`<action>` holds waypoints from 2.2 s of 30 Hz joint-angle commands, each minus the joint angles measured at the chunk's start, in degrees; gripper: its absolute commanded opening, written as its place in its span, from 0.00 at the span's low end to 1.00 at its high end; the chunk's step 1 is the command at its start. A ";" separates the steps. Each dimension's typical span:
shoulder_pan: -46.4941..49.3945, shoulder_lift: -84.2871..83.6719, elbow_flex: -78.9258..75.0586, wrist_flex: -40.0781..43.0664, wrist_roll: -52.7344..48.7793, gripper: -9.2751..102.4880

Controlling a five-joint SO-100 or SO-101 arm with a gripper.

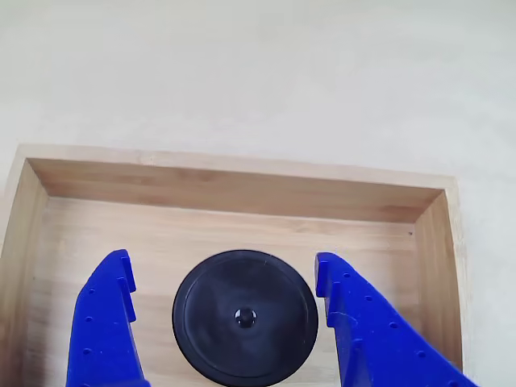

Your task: Place the black cylinder in the wooden box then return to rest.

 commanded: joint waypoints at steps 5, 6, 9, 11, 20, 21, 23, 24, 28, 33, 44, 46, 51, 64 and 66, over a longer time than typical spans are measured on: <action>1.14 -12.92 -3.78 3.60 -0.62 0.38; 1.32 -14.06 -3.78 4.75 -0.62 0.38; 1.67 -17.75 -3.78 9.40 -1.14 0.38; 1.85 -20.48 -3.52 11.60 -1.58 0.38; 5.54 -24.96 -4.83 14.06 -4.31 0.31; 6.06 -24.96 -5.27 14.50 -4.48 0.30; 7.29 -25.93 -5.71 15.91 -5.01 0.27; 7.73 -26.63 -5.71 16.44 -5.45 0.25; 8.26 -32.26 -5.45 23.64 -8.00 0.22; 5.89 -41.75 -3.43 32.70 -11.25 0.17; -0.26 -69.52 10.28 49.04 -15.03 0.08; -0.88 -74.88 13.80 52.21 -14.77 0.08; -2.72 -86.31 21.53 61.17 -14.85 0.08; -4.48 -95.80 34.45 74.88 -16.26 0.08; -4.39 -96.06 35.77 76.20 -16.26 0.08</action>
